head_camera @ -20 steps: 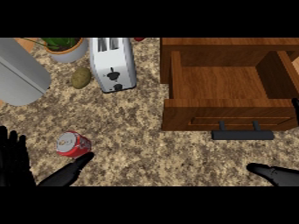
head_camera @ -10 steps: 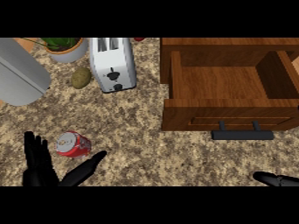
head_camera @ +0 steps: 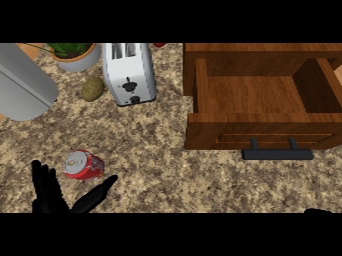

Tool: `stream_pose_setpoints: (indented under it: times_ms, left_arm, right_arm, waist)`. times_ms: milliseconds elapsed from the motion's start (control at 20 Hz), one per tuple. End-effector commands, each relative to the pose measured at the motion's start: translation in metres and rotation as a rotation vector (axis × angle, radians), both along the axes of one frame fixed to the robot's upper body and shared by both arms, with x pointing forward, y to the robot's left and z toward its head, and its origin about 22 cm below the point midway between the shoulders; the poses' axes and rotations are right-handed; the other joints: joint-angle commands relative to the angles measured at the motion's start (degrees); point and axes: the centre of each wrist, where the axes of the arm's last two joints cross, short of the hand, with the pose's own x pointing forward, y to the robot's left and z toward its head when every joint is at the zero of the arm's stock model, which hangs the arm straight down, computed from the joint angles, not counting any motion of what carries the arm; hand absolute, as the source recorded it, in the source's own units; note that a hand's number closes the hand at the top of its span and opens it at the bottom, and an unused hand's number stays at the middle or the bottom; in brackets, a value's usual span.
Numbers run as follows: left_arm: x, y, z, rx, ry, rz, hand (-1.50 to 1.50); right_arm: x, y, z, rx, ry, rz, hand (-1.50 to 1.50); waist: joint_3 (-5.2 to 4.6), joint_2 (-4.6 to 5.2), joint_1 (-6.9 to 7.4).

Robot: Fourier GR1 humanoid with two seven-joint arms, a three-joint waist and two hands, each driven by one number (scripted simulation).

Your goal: Pick up the can, place it into the drawer and close the drawer

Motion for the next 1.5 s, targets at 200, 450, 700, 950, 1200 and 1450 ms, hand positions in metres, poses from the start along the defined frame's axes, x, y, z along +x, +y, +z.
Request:
stream_pose_setpoints:
  times_ms: [200,450,700,950,1200,1450]
  left_arm:
    - [0.001,0.021,-0.043,-0.05,0.022,0.017,-1.5]
    - [0.017,0.035,-0.06,-0.053,0.01,0.035,-1.5]
    - [-0.006,0.039,-0.097,-0.071,0.029,0.048,-1.5]
    - [0.025,0.074,-0.097,-0.047,0.01,0.047,-1.5]
    - [0.029,0.043,-0.09,-0.045,0.016,-0.005,-1.5]
    - [0.053,0.038,-0.101,-0.068,0.009,-0.113,-1.5]
  right_arm:
    - [0.011,-0.009,0.008,0.012,0.004,-0.01,-1.5]
    - [-0.009,-0.006,0.02,-0.014,-0.008,-0.02,-1.5]
    - [0.006,-0.016,0.009,-0.022,-0.007,-0.005,-1.5]
    - [0.005,-0.013,0.013,-0.007,-0.006,-0.01,-1.5]
    - [-0.015,-0.005,0.02,-0.012,-0.015,-0.001,-1.5]
    - [0.0,-0.004,0.037,-0.02,-0.001,-0.012,-1.5]
  waist:
    - [-0.01,0.06,0.15]
    - [0.01,0.02,-0.13]
    - [-0.01,0.06,-0.01]
    - [0.0,0.08,-0.16]
    - [0.03,0.01,-0.11]
    - [-0.01,0.06,-0.26]
